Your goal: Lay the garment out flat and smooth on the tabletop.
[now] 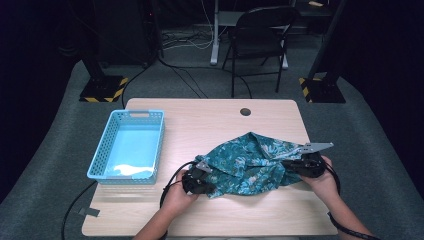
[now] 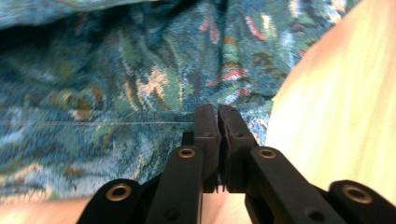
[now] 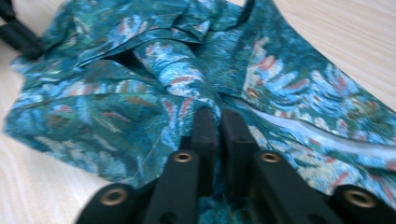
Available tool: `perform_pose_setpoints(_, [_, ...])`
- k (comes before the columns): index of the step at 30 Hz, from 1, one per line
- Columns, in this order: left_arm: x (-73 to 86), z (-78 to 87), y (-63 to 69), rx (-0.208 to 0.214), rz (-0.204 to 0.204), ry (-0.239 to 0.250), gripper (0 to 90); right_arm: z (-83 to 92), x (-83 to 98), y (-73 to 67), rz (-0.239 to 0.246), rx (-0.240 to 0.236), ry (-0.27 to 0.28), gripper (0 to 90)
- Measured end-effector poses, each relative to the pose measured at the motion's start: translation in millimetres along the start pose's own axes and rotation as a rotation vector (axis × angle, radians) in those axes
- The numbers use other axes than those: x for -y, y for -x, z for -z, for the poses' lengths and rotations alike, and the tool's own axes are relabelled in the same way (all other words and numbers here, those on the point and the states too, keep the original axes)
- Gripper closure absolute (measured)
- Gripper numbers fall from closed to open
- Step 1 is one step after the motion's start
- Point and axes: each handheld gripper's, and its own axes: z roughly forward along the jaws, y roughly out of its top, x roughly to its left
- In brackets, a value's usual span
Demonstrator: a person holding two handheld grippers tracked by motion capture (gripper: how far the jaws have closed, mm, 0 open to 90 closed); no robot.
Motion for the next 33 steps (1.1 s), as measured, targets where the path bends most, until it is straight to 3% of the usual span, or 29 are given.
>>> perform_pose_setpoints(2, [-1.3, -0.9, 1.8, -0.003, -0.012, -0.004, 82.7, 3.1, -3.1, -4.7, 0.004, 0.013, 0.018, 76.4])
perform_pose_setpoints(5, [-0.8, -0.9, 0.4, 0.003, -0.010, -0.001, 82.2, 6.0, -15.0, -23.8, 0.063, 0.004, 0.063, 70.4])
perform_pose_setpoints(10, [0.6, -0.7, -0.4, 0.000, -0.001, 0.007, 79.1, -7.7, -31.2, -65.8, 0.157, -0.107, 0.100, 66.2])
perform_pose_setpoints(13, [1.1, -0.8, -0.3, 0.001, -0.001, 0.011, 77.5, -29.9, -33.7, -89.3, 0.178, -0.191, 0.083, 63.4])
perform_pose_setpoints(17, [1.6, -1.0, -0.6, 0.002, 0.000, 0.019, 75.6, -61.0, -32.1, -115.2, 0.219, -0.255, 0.020, 60.9])
perform_pose_setpoints(20, [2.3, -0.9, -1.5, 0.005, 0.004, 0.024, 75.4, -76.9, -30.2, -130.5, 0.264, -0.276, -0.016, 59.8])
perform_pose_setpoints(23, [2.4, -1.1, -1.0, 0.004, 0.005, 0.027, 74.3, -92.1, -27.1, -140.3, 0.298, -0.278, -0.058, 58.5])
perform_pose_setpoints(29, [2.1, -1.4, 0.4, 0.004, 0.004, 0.031, 71.3, -107.4, -19.1, -144.7, 0.306, -0.266, -0.099, 58.4])
perform_pose_setpoints(33, [-0.5, 1.7, 2.3, -0.045, -0.018, 0.032, 61.4, -112.9, -14.6, -145.3, 0.309, -0.257, -0.118, 60.8])
